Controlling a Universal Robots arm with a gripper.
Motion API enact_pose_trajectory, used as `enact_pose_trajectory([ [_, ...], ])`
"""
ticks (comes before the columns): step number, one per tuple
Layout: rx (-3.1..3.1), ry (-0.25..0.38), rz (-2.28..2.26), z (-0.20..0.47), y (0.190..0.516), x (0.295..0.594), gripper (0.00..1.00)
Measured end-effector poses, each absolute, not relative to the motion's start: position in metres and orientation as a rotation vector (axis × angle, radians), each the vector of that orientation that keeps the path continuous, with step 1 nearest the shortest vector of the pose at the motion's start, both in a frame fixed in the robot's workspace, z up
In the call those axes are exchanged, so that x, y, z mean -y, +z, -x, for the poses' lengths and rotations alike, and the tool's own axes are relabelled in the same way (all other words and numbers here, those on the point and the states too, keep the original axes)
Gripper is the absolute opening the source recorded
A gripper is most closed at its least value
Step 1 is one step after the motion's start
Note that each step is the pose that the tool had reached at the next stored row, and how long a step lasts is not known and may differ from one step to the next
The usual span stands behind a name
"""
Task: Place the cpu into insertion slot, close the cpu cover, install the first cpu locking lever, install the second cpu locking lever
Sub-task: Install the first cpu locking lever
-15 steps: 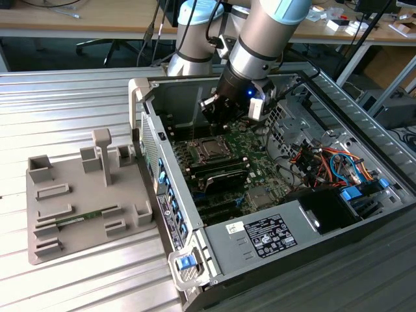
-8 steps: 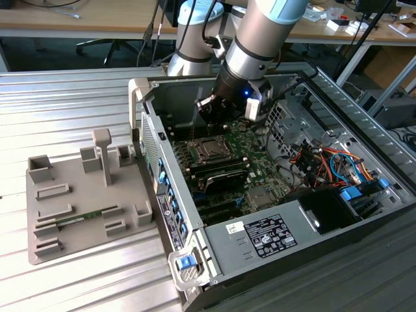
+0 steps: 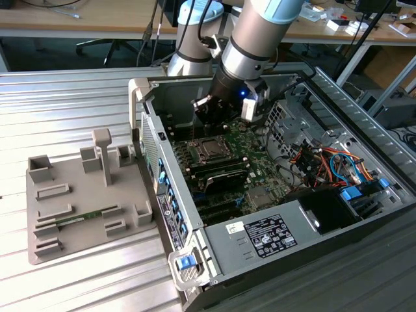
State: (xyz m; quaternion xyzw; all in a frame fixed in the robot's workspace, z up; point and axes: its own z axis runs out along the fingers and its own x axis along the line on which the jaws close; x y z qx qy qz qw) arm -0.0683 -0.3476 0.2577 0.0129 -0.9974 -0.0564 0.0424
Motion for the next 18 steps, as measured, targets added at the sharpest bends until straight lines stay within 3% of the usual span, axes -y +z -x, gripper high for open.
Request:
enact_pose_trajectory([
  [18, 3.052, -0.174, -0.039, 0.0736, 0.2576, 0.3476, 0.11],
])
